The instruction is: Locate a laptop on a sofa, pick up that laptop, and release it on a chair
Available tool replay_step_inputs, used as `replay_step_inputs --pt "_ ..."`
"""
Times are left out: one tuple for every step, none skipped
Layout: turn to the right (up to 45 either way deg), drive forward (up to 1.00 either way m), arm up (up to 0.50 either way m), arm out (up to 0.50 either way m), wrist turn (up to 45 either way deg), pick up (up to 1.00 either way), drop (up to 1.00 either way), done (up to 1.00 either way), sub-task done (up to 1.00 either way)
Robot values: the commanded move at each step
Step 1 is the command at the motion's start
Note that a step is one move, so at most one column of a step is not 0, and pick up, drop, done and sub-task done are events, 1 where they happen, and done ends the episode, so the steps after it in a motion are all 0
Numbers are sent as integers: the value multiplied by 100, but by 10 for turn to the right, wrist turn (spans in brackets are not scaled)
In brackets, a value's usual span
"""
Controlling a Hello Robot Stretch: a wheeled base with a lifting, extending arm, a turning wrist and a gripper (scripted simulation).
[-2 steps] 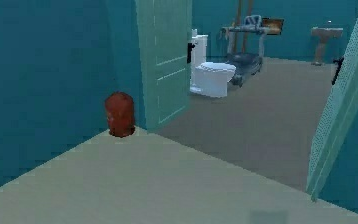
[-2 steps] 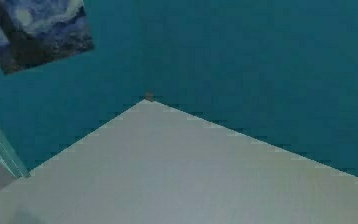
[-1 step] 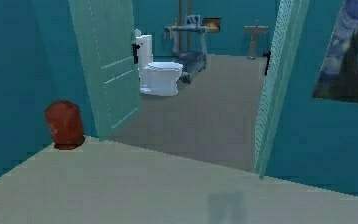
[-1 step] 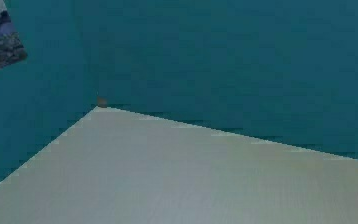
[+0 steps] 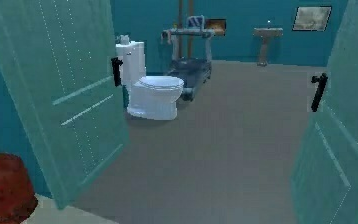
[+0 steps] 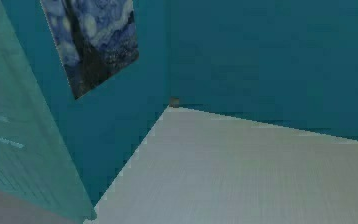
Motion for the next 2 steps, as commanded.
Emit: replay_step_inputs --pt "180 0 0 0 0 0 0 0 0" --pt "0 100 0 0 0 0 0 0 0"
